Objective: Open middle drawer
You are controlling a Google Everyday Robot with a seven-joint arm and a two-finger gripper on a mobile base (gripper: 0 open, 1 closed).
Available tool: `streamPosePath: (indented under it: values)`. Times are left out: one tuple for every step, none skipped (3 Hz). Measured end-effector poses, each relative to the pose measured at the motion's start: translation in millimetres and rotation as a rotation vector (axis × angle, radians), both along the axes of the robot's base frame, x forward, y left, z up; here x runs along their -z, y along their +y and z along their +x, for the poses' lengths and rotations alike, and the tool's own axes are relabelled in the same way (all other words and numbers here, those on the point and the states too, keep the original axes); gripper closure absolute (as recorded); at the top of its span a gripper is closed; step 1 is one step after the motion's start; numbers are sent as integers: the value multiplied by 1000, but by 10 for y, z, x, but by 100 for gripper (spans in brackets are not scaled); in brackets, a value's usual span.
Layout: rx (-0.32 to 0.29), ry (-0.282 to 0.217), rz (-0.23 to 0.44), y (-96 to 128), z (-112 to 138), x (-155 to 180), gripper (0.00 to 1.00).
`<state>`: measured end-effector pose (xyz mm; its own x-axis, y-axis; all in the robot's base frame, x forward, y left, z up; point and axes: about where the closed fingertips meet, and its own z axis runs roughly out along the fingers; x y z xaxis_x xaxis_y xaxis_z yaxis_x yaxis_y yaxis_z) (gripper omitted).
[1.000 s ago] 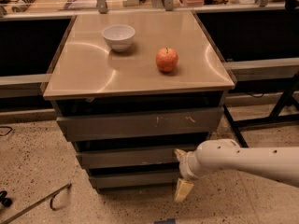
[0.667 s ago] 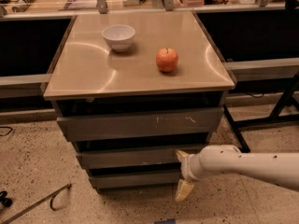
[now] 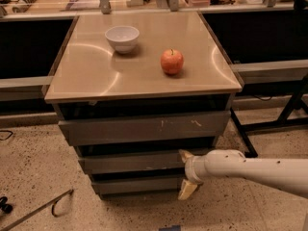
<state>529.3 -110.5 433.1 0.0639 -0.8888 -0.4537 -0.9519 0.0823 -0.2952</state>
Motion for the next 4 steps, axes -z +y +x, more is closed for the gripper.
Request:
streamPosePath:
  values:
    - [-17, -44, -11, 38, 167, -33, 0]
    - [-37, -45, -23, 102, 277, 40, 0]
    - [-78, 0, -26, 270, 433, 318, 0]
    - [-78, 0, -26, 270, 433, 319, 0]
